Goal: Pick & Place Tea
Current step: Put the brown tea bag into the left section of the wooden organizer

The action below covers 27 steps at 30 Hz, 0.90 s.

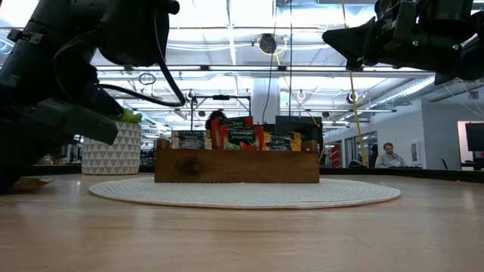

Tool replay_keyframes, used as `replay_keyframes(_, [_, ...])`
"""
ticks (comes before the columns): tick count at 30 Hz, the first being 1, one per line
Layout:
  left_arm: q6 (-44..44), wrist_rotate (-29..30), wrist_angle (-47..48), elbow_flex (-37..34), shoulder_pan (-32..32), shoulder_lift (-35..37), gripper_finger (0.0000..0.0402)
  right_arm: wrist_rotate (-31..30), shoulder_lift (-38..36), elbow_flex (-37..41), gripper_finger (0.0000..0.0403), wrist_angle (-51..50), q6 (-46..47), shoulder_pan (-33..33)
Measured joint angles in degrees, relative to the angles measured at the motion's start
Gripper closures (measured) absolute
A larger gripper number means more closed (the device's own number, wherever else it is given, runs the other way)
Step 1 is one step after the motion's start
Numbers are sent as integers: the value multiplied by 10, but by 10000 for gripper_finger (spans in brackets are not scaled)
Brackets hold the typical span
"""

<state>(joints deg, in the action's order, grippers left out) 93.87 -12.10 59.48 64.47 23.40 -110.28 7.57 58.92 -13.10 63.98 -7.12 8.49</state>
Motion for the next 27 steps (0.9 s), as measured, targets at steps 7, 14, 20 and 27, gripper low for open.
replay_keyframes(7, [-42,10,-23,-1,0,0,325,0,0,0,403,0,0,0])
replay_keyframes(14, [-117,18,-28,-1,0,-1,394,0,0,0,403,0,0,0])
replay_keyframes(20, [-181,62,43,21,6,-6,399,1,0,0,403,-3,-1,0])
replay_keyframes(27, [-169,174,223,136,25,-7,400,0,0,0,403,-6,-15,0])
